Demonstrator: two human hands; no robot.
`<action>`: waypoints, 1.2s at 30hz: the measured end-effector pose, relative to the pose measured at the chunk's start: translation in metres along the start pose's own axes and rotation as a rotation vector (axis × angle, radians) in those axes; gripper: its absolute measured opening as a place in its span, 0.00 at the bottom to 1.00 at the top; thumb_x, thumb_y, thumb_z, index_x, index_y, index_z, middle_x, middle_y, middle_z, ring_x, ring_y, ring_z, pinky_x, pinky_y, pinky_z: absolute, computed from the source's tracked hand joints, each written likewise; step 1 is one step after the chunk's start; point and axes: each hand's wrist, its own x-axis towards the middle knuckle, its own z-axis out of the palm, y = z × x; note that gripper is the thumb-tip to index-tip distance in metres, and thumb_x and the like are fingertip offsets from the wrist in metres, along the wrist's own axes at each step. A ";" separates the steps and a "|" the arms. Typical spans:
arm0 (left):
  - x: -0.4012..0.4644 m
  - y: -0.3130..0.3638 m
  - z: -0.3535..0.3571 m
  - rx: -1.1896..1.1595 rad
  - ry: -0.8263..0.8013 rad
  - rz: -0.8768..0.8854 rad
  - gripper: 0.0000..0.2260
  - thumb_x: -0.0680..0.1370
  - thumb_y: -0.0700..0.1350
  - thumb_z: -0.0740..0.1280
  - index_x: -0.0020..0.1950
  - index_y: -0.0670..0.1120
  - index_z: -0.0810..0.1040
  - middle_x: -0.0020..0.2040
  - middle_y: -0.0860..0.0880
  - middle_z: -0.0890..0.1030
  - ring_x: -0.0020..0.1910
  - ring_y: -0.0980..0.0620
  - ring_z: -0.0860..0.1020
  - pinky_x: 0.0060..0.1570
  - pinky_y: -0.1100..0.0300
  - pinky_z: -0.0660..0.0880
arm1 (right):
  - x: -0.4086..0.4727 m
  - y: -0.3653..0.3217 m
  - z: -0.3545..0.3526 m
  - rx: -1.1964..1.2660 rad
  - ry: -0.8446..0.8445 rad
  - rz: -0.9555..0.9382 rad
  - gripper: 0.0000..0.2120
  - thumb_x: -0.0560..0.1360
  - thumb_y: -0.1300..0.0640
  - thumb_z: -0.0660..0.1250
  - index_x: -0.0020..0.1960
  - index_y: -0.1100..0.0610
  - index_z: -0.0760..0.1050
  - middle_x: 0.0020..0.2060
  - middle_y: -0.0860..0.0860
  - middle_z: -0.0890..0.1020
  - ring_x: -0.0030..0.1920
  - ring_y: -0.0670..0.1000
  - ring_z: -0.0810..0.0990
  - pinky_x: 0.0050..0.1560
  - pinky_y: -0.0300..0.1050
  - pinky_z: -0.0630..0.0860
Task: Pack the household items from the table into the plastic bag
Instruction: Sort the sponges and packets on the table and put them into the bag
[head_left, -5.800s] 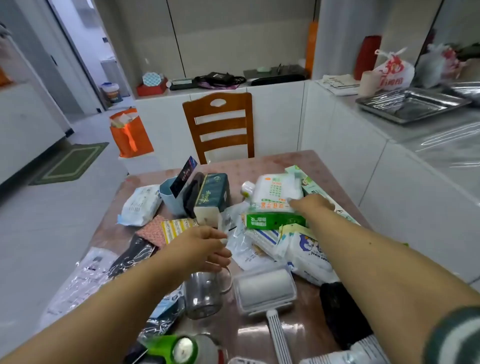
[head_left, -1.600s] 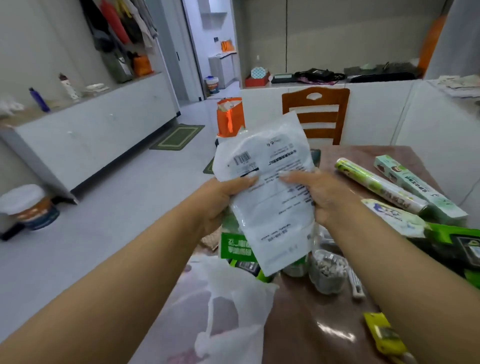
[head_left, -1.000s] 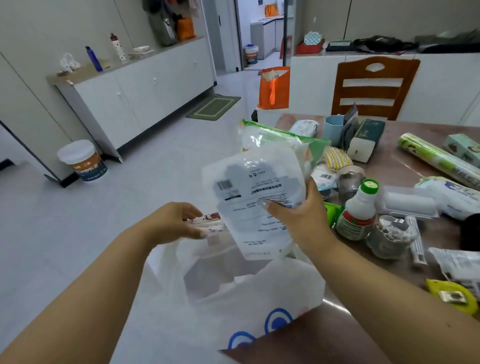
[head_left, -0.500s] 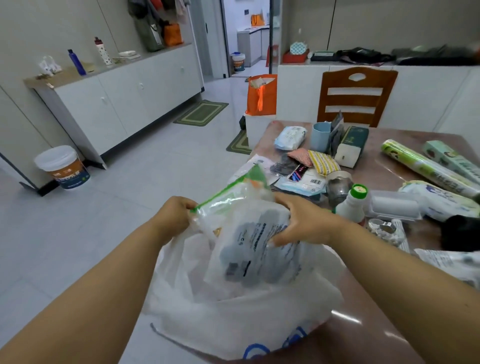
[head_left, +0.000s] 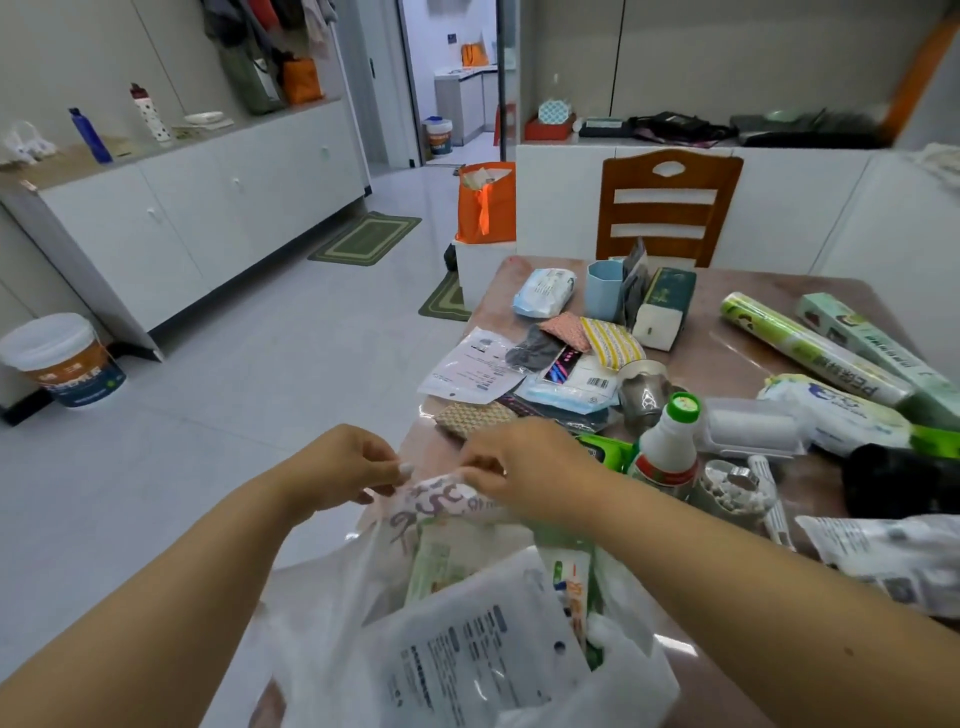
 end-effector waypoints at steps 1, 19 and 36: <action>0.005 0.006 -0.002 -0.007 0.005 0.001 0.11 0.75 0.48 0.71 0.45 0.41 0.84 0.43 0.46 0.86 0.44 0.52 0.84 0.42 0.61 0.80 | 0.007 0.011 -0.003 0.034 0.079 0.082 0.10 0.78 0.48 0.63 0.52 0.52 0.79 0.44 0.50 0.83 0.43 0.50 0.78 0.44 0.45 0.74; 0.138 0.049 0.023 -0.424 0.047 -0.158 0.11 0.79 0.47 0.65 0.49 0.39 0.79 0.47 0.40 0.81 0.42 0.48 0.80 0.45 0.54 0.80 | 0.125 0.137 0.051 -0.021 -0.002 0.609 0.19 0.72 0.47 0.68 0.56 0.57 0.70 0.53 0.55 0.77 0.52 0.57 0.76 0.49 0.49 0.73; 0.188 -0.019 0.006 -1.459 0.008 -0.490 0.35 0.79 0.60 0.58 0.70 0.32 0.60 0.67 0.29 0.68 0.65 0.31 0.71 0.59 0.42 0.73 | 0.164 0.136 0.037 0.623 0.234 0.351 0.07 0.74 0.57 0.64 0.39 0.58 0.69 0.33 0.52 0.73 0.37 0.51 0.71 0.38 0.46 0.65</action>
